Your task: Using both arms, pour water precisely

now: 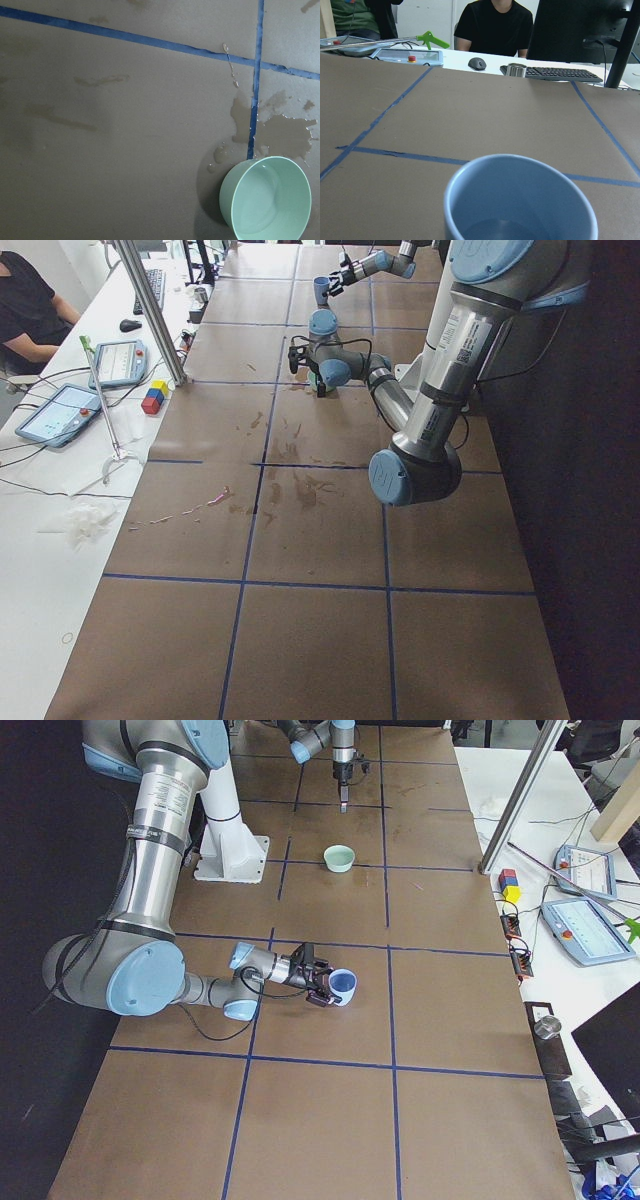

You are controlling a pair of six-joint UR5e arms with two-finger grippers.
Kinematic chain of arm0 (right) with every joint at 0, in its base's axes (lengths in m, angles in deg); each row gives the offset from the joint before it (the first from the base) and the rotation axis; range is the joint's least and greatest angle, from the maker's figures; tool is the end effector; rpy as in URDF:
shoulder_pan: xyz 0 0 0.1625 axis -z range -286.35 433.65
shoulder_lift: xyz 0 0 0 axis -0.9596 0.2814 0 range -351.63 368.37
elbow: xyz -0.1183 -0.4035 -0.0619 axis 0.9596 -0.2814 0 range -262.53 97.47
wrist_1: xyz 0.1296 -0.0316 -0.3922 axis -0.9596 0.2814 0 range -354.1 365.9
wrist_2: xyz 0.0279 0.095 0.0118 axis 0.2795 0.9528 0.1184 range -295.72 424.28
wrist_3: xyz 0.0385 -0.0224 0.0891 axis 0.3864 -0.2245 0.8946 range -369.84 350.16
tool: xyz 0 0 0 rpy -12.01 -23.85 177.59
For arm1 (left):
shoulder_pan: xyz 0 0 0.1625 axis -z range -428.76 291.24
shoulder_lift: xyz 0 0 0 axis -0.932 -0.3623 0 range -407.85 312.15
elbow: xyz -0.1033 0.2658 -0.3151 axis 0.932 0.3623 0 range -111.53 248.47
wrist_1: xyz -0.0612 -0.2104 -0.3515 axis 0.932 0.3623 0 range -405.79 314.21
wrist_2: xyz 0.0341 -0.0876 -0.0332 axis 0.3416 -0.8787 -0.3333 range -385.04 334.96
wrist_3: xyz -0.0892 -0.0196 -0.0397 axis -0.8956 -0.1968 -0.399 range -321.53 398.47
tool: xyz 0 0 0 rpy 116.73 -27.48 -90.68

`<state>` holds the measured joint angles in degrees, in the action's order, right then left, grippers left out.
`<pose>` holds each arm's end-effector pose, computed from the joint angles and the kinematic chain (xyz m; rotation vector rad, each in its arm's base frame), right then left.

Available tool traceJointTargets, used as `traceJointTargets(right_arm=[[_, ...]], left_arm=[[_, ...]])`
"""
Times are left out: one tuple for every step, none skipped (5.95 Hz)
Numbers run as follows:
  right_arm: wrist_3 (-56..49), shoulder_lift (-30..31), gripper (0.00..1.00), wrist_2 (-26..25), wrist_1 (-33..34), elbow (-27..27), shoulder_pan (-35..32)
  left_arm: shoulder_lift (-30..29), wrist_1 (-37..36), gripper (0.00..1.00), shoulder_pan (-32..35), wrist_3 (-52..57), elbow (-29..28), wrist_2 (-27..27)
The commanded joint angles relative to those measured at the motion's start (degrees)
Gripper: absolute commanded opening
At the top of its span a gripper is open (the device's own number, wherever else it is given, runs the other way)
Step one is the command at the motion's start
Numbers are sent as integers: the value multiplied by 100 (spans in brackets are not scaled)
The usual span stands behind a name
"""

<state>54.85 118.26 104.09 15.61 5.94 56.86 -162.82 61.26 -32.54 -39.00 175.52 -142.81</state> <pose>-0.2522 -0.2953 0.6531 1.0815 -0.6058 0.3201 0.4309 -0.4231 0.2451 0.0154 1.0994 -0.1213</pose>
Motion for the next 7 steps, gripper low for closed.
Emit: traceJointTargets(right_arm=[[-9, -20, 97, 18, 4, -14, -26], [-18, -20, 97, 18, 4, -22, -34], [-18, -12, 97, 18, 4, -31, -34], [-26, -11, 97, 18, 4, -40, -69], [-27, -20, 97, 27, 4, -40, -78], [-27, -29, 97, 35, 13, -75, -104], [-35, -133, 93, 70, 13, -75, -140]], left_arm=[[0, 0, 99, 0, -4, 9, 0], [0, 0, 99, 9, 4, 9, 0], [9, 0, 99, 0, -4, 18, 0], [27, 0, 99, 9, -5, 35, 26], [35, 0, 99, 9, -5, 44, 35], [36, 0, 99, 9, -5, 44, 35], [36, 0, 99, 9, -5, 44, 35]])
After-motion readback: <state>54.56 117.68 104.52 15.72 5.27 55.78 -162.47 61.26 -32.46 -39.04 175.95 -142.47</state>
